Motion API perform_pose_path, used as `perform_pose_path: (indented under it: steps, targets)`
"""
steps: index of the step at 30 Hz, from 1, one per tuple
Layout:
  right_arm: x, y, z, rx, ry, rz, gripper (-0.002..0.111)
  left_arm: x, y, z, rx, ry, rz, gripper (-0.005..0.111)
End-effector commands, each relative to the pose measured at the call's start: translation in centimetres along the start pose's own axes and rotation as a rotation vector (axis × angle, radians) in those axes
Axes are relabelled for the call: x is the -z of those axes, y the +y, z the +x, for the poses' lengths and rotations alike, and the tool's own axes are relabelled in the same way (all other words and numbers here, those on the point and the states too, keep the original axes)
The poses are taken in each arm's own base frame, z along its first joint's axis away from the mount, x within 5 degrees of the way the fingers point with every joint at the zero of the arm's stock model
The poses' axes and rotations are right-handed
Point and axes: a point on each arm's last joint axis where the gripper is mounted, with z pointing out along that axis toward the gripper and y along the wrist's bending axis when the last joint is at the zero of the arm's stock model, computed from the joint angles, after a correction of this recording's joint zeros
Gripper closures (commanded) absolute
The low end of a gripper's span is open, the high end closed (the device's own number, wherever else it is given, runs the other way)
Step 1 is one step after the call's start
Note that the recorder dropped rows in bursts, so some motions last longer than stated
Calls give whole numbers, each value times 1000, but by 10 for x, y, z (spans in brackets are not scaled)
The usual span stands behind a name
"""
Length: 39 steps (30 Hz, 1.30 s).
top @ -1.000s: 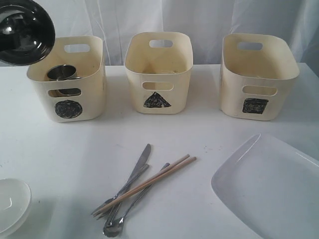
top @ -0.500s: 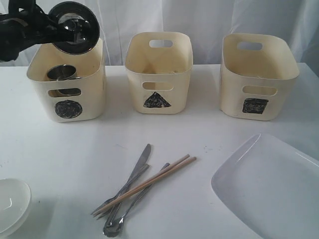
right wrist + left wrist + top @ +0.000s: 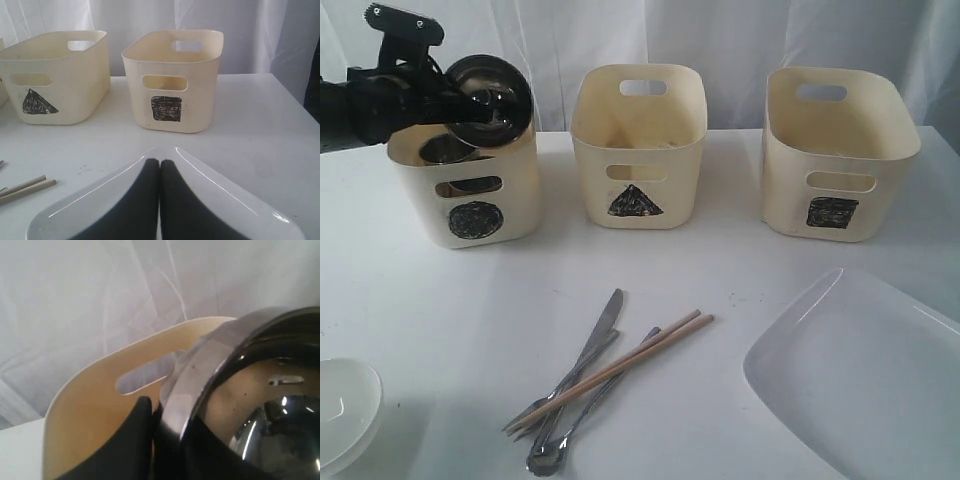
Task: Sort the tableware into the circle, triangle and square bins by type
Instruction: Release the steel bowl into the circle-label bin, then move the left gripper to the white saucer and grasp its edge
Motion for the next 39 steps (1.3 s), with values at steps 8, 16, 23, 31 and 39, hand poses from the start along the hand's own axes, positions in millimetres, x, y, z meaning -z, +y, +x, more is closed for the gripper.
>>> perform_pose_path:
  steps: [8, 16, 23, 31, 39]
  targets:
    - [0, 0, 1, 7, -4, -4, 108, 4, 3, -14, 10, -71, -23, 57]
    - [0, 0, 1, 7, -4, -4, 108, 85, 15, -90, 11, -17, 73, 58]
    - [0, 0, 1, 7, -4, -4, 108, 185, -3, -56, -13, 868, 458, 107]
    - [0, 0, 1, 7, -4, -4, 108, 226, -5, -33, 1, 912, 451, 107]
    - [0, 0, 1, 7, -4, -4, 108, 259, 4, -18, -93, 946, 385, 107]
